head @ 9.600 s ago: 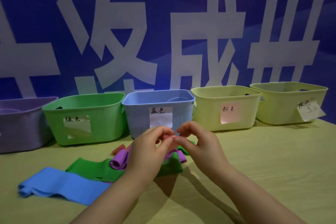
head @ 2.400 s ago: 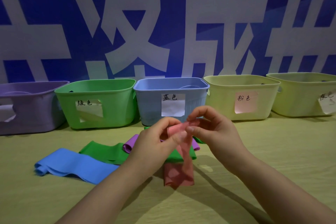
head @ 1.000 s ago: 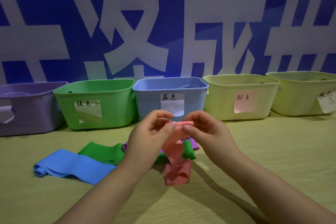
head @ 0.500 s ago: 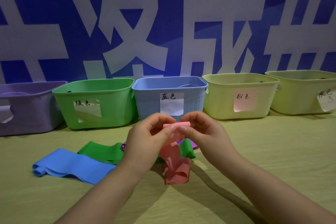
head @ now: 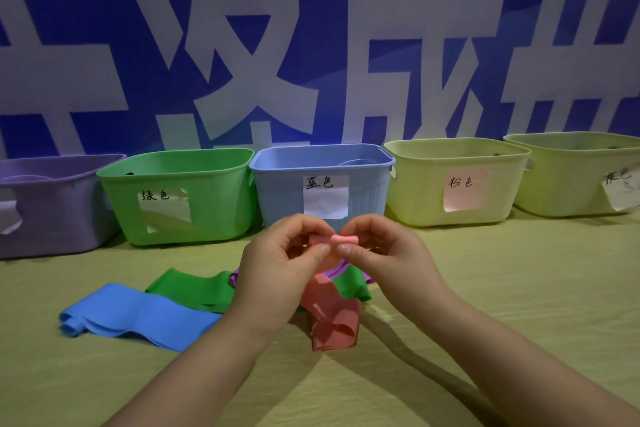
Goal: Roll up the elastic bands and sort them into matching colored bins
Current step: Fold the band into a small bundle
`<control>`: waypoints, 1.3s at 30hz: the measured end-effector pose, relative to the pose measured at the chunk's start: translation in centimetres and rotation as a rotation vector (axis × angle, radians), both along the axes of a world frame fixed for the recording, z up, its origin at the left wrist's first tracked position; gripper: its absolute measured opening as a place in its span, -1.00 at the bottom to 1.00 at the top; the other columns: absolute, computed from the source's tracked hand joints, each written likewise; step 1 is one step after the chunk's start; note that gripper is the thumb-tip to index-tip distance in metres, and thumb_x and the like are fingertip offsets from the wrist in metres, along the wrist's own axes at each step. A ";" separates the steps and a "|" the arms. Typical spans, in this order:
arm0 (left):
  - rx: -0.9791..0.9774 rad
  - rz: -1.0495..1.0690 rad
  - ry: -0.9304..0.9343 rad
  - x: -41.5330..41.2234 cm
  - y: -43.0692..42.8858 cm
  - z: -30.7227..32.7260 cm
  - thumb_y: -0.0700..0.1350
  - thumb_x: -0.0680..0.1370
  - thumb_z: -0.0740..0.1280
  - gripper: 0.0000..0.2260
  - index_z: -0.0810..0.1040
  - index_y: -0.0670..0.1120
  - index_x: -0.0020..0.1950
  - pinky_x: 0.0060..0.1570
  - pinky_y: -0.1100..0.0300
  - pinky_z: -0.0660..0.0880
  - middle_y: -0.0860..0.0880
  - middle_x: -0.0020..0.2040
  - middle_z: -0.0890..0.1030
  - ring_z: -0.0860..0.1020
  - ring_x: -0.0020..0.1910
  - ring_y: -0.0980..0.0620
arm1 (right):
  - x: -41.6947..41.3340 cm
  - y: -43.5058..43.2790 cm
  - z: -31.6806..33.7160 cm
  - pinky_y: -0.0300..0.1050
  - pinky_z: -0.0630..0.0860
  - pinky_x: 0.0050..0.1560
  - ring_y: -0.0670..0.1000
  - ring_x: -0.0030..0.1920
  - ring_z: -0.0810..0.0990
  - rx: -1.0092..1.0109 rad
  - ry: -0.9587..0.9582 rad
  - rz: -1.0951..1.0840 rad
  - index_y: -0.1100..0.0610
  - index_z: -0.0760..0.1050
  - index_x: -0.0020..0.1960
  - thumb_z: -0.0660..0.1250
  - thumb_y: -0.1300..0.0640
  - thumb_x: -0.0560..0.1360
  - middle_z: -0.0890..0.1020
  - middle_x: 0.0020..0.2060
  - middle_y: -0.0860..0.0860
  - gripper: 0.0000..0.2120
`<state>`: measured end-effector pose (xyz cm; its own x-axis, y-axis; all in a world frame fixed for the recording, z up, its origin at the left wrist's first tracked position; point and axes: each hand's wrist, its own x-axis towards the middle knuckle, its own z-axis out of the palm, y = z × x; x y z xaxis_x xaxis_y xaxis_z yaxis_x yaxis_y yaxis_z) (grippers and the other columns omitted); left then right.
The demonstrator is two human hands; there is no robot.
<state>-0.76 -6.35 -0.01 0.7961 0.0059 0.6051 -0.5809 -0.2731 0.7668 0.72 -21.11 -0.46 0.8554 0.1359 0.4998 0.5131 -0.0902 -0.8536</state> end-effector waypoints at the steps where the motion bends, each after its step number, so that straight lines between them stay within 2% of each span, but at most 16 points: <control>1: 0.010 0.003 -0.005 -0.1 0.0 0.0 -0.33 0.41 0.41 -0.67 0.58 0.15 -0.16 -0.11 0.22 0.49 0.03 -0.20 0.63 0.59 -0.18 0.10 | 0.0 0.0 0.1 -0.30 0.46 -0.30 -0.15 -0.31 0.58 -0.009 -0.001 -0.005 -0.02 0.56 -0.25 0.44 0.27 0.38 0.63 -0.38 -0.11 -0.80; 4: 0.093 0.060 -0.078 -0.2 0.0 0.0 -0.11 0.37 0.38 -0.87 0.59 0.14 -0.18 -0.12 0.34 0.47 0.12 -0.16 0.62 0.57 -0.19 0.20 | -0.1 -0.1 0.0 -0.32 0.45 -0.27 -0.19 -0.33 0.56 -0.038 -0.003 -0.014 -0.05 0.58 -0.26 0.42 0.25 0.41 0.62 -0.40 -0.13 -0.80; 6: 0.163 0.124 -0.146 -0.3 0.1 0.0 -0.07 0.38 0.36 -0.91 0.57 0.15 -0.21 -0.17 0.44 0.42 0.12 -0.20 0.61 0.55 -0.20 0.23 | -0.2 -0.1 0.2 -0.35 0.42 -0.26 -0.22 -0.33 0.54 -0.052 0.015 -0.016 -0.07 0.57 -0.27 0.39 0.20 0.44 0.61 -0.40 -0.16 -0.81; 8: 0.214 0.170 -0.188 -0.4 0.2 0.1 -0.05 0.41 0.35 -0.96 0.59 0.07 -0.19 -0.22 0.47 0.37 0.13 -0.25 0.60 0.53 -0.22 0.23 | -0.2 0.0 0.1 -0.32 0.41 -0.21 -0.23 -0.29 0.53 -0.099 0.038 -0.018 -0.07 0.57 -0.28 0.34 0.13 0.47 0.61 -0.36 -0.16 -0.82; 11: 0.267 0.216 -0.223 -0.2 0.4 -0.1 0.00 0.43 0.30 -0.88 0.56 -0.01 -0.22 -0.27 0.44 0.34 0.12 -0.30 0.56 0.50 -0.25 0.20 | -0.2 0.0 0.1 -0.24 0.41 -0.11 -0.18 -0.17 0.55 -0.166 0.074 0.011 -0.05 0.58 -0.23 0.26 0.04 0.53 0.61 -0.22 -0.10 -0.80; 14: 0.270 0.230 -0.226 -0.1 0.6 -0.2 0.14 0.44 0.22 -0.75 0.52 -0.01 -0.25 -0.31 0.41 0.33 0.11 -0.33 0.54 0.49 -0.27 0.17 | -0.3 0.0 0.0 -0.29 0.44 -0.11 -0.17 -0.15 0.56 -0.159 0.046 0.022 -0.05 0.59 -0.17 0.31 -0.02 0.50 0.63 -0.21 -0.11 -0.88; 15: 0.269 0.237 -0.222 0.0 0.6 -0.2 0.15 0.44 0.22 -0.74 0.52 -0.01 -0.25 -0.32 0.40 0.32 0.10 -0.34 0.54 0.49 -0.28 0.16 | -0.3 0.1 0.1 -0.29 0.47 -0.11 -0.17 -0.14 0.57 -0.133 0.038 0.029 -0.08 0.57 -0.15 0.36 0.01 0.47 0.63 -0.20 -0.13 -0.96; 18: 0.263 0.241 -0.201 0.0 0.6 -0.3 0.13 0.45 0.24 -0.76 0.52 -0.01 -0.26 -0.36 0.37 0.31 0.11 -0.36 0.54 0.48 -0.30 0.16 | -0.2 0.1 -0.1 -0.16 0.57 -0.09 0.00 -0.12 0.61 -0.070 0.000 0.035 -0.11 0.55 -0.15 0.43 0.18 0.40 0.64 -0.17 -0.05 -0.81; 21: 0.240 0.208 -0.164 0.2 0.5 -0.4 0.18 0.42 0.23 -0.72 0.55 0.00 -0.24 -0.35 0.30 0.37 0.11 -0.36 0.55 0.49 -0.32 0.17 | -0.3 0.0 0.1 -0.24 0.49 -0.28 -0.01 -0.23 0.61 -0.068 -0.026 0.007 -0.09 0.56 -0.25 0.42 0.24 0.41 0.65 -0.24 0.01 -0.77; 23: 0.215 0.179 -0.122 0.2 0.4 -0.5 0.19 0.40 0.26 -0.75 0.55 0.04 -0.20 -0.30 0.20 0.45 0.11 -0.31 0.58 0.52 -0.29 0.17 | -0.3 -0.1 0.2 -0.26 0.46 -0.31 -0.08 -0.26 0.60 -0.062 -0.031 -0.008 -0.12 0.56 -0.28 0.43 0.23 0.41 0.64 -0.29 -0.04 -0.75; 26: 0.207 0.163 -0.107 0.0 0.3 -0.5 0.24 0.34 0.27 -0.74 0.54 0.13 -0.12 -0.20 0.21 0.47 0.14 -0.21 0.61 0.55 -0.21 0.18 | -0.2 -0.3 0.3 -0.11 0.54 -0.24 -0.08 -0.23 0.60 -0.088 -0.059 -0.033 -0.15 0.57 -0.27 0.43 0.22 0.40 0.63 -0.30 -0.15 -0.74; 29: 0.217 0.170 -0.121 -0.1 0.2 -0.4 0.10 0.38 0.32 -0.82 0.51 0.17 -0.04 -0.17 0.21 0.47 0.19 -0.17 0.60 0.55 -0.20 0.20 | -0.2 -0.3 0.3 -0.07 0.55 -0.18 -0.08 -0.20 0.60 -0.114 -0.087 -0.042 -0.23 0.57 -0.23 0.43 0.22 0.40 0.63 -0.29 -0.19 -0.69; 31: 0.225 0.177 -0.131 -0.1 0.2 -0.3 0.10 0.39 0.31 -0.86 0.53 0.13 -0.08 -0.20 0.25 0.46 0.19 -0.19 0.60 0.55 -0.22 0.21 | -0.2 -0.3 0.3 -0.14 0.52 -0.21 -0.09 -0.22 0.60 -0.114 -0.098 -0.041 -0.18 0.58 -0.25 0.42 0.20 0.41 0.64 -0.30 -0.16 -0.74; 34: 0.240 0.176 -0.138 0.1 0.3 -0.4 0.15 0.41 0.28 -0.77 0.58 0.02 -0.18 -0.27 0.24 0.44 0.15 -0.29 0.60 0.53 -0.29 0.22 | -0.3 -0.3 0.3 -0.23 0.48 -0.22 -0.15 -0.26 0.58 -0.114 -0.095 -0.033 -0.12 0.56 -0.25 0.36 0.13 0.48 0.63 -0.32 -0.13 -0.81; 37: 0.261 0.176 -0.135 0.1 0.4 -0.5 0.07 0.43 0.27 -0.81 0.57 -0.01 -0.23 -0.33 0.20 0.40 0.14 -0.40 0.53 0.49 -0.37 0.19 | -0.3 -0.3 0.3 -0.21 0.45 -0.25 -0.20 -0.30 0.53 -0.184 -0.110 -0.056 -0.11 0.54 -0.25 0.26 -0.05 0.44 0.59 -0.35 -0.19 -0.87; 39: 0.253 0.177 -0.124 0.1 0.5 -0.5 0.08 0.44 0.26 -0.81 0.55 0.00 -0.25 -0.34 0.21 0.37 0.12 -0.41 0.52 0.47 -0.38 0.17 | -0.2 -0.3 0.2 -0.21 0.46 -0.26 -0.19 -0.27 0.55 -0.192 -0.126 -0.059 -0.14 0.53 -0.22 0.27 -0.08 0.43 0.60 -0.31 -0.21 -0.90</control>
<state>-0.68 -5.88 -0.55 0.7163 -0.0254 0.6973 -0.5923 -0.5504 0.5884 0.50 -21.41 -0.22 0.7973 0.1903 0.5728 0.6034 -0.2781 -0.7474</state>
